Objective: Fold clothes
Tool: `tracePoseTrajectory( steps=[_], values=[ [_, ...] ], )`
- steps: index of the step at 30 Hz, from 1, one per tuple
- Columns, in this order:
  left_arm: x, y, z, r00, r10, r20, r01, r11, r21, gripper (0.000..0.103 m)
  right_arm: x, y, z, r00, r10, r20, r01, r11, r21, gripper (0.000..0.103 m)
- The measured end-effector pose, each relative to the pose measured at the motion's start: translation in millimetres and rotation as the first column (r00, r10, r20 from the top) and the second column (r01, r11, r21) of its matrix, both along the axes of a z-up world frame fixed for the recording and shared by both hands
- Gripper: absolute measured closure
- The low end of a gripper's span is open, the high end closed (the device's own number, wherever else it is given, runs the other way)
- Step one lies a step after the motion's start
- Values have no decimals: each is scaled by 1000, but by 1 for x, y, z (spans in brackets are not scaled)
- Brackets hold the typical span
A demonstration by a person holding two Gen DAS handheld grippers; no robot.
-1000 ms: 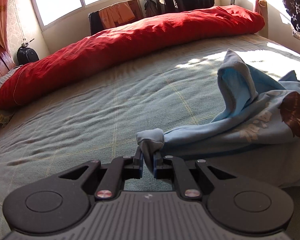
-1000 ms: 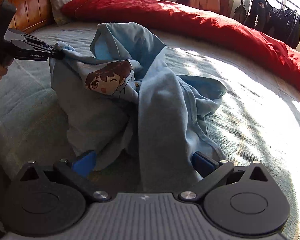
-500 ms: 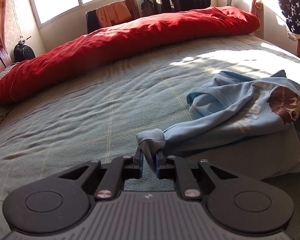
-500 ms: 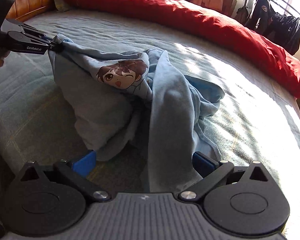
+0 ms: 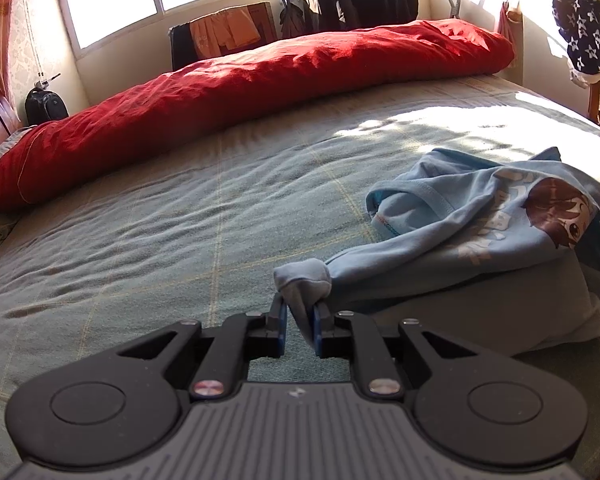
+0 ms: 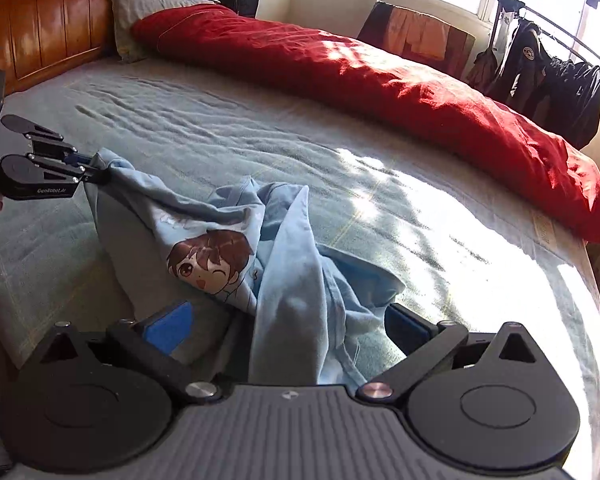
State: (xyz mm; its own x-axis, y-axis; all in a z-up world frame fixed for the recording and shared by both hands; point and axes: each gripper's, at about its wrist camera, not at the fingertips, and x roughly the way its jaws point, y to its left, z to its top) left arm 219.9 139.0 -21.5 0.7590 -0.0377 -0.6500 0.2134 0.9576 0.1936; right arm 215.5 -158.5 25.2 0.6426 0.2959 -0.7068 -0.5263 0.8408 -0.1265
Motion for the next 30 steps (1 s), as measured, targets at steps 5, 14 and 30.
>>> tracePoseTrajectory(
  steps=[5,14,30],
  values=[
    [1,1,-3,1000,-16,6,16,1000,-4,89,62,10,18,999,26,-39,-23,997,77,4],
    [5,8,-11,999,-32,-1,32,999,-30,88,144,46,-14,979,42,-198,-24,995,93,5],
    [11,12,-18,999,-38,2,38,998,-49,84,169,55,-47,932,48,-360,-16,996,92,62]
  ],
)
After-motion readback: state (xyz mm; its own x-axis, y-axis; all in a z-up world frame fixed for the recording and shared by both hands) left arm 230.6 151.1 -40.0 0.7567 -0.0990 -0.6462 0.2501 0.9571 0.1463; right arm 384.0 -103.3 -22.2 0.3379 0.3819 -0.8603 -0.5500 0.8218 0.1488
